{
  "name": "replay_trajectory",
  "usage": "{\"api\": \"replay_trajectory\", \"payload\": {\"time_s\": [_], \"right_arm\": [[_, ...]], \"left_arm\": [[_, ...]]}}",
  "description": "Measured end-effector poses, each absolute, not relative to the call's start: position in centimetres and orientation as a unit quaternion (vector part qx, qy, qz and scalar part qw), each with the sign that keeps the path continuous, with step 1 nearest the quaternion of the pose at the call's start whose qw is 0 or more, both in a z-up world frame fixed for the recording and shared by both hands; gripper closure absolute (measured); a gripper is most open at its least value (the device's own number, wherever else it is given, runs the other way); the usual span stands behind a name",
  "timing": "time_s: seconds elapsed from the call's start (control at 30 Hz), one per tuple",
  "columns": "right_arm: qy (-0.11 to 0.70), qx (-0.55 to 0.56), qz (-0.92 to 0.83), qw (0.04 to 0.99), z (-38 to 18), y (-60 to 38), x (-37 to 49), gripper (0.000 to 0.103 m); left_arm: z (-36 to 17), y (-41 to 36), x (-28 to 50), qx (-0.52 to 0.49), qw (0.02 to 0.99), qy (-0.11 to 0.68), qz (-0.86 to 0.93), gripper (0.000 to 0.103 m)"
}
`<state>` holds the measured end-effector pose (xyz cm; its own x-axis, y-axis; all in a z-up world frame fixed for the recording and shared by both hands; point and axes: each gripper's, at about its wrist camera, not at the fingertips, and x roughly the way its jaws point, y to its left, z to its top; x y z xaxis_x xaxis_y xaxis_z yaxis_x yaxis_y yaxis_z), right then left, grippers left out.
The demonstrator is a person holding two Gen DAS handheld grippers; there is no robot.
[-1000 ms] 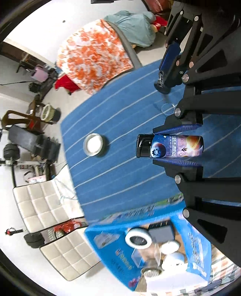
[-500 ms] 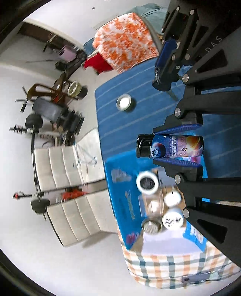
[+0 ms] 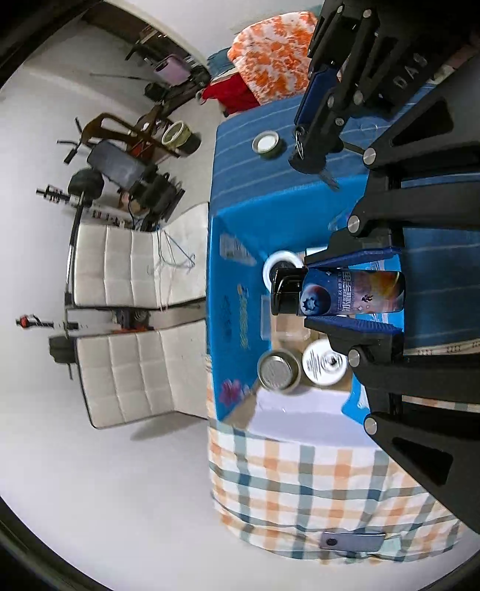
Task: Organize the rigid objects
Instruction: 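Carry the can with the left gripper while the right carries the car key into the blue box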
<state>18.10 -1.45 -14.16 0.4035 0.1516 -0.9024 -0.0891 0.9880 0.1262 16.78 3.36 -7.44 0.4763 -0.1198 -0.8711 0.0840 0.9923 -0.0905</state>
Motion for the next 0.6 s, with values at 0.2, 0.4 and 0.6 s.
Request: {"api": "replay_trajectory", "payload": {"time_s": [0.2, 0.4, 0.6], "right_arm": [[0.591, 0.068, 0.115, 0.795, -19.6, -0.5, 21.7, 0.075], [0.654, 0.087, 0.126, 0.741, -27.6, 0.5, 24.4, 0.075], [0.688, 0.090, 0.122, 0.710, -32.6, 1.8, 25.5, 0.074]], "left_arm": [[-10.2, 9.0, 19.0, -0.095, 0.829, 0.548, -0.056, 0.081], [-16.8, 11.5, 21.4, -0.170, 0.766, 0.616, -0.074, 0.081], [-22.6, 10.4, 22.7, -0.171, 0.721, 0.667, -0.081, 0.080]]}}
